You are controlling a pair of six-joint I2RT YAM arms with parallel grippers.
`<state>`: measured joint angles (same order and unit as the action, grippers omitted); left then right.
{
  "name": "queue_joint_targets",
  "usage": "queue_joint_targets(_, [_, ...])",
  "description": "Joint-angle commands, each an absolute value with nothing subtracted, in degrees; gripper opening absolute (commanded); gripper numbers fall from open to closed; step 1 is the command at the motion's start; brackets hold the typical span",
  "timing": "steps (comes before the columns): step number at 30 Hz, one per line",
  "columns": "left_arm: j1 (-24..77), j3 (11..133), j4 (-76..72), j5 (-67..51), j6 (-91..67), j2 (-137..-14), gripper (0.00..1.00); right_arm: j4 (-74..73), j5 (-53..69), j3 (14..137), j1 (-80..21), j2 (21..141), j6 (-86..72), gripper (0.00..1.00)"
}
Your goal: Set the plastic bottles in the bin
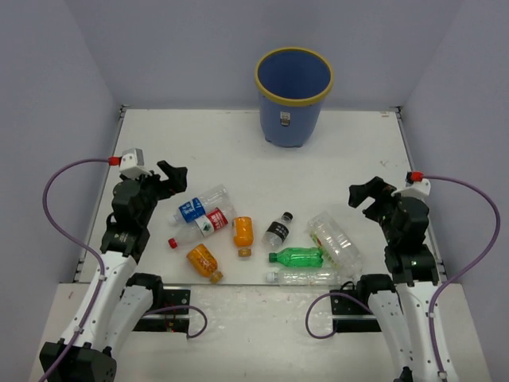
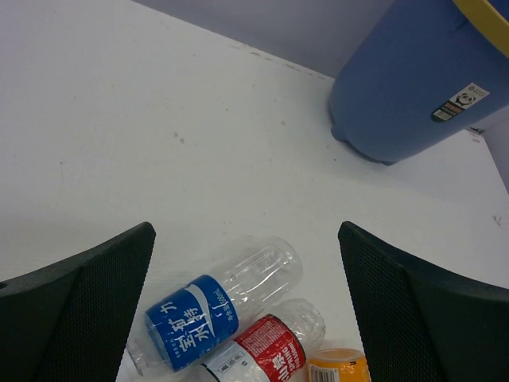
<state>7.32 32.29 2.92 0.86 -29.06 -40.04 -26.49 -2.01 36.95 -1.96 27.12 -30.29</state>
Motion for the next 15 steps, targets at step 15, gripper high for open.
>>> queue_joint_targets(15, [7.47,27.99,-9.83,-3.24,-31.18,-43.72,1.00,-37.99,2.60,42.66,-13.43,43.24,-25.43,0.99])
